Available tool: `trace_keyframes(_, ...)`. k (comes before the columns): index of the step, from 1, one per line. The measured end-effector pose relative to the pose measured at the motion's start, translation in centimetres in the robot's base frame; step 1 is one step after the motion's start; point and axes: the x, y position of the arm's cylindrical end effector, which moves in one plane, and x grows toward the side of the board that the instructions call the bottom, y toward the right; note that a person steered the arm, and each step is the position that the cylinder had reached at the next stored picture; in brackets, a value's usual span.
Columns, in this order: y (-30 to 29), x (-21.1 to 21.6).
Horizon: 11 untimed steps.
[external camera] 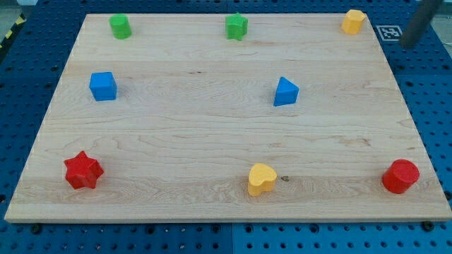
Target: Place the hexagon above the triangle
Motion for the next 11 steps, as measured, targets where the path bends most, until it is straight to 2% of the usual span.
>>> trace_keyframes(1, 0.0, -5.7)
trace_keyframes(2, -0.6, -5.7)
trace_keyframes(4, -7.5, -5.7)
trace_keyframes(6, -7.5, -2.4)
trace_keyframes(8, -10.1, -2.3)
trace_keyframes(11, -16.8, -1.8)
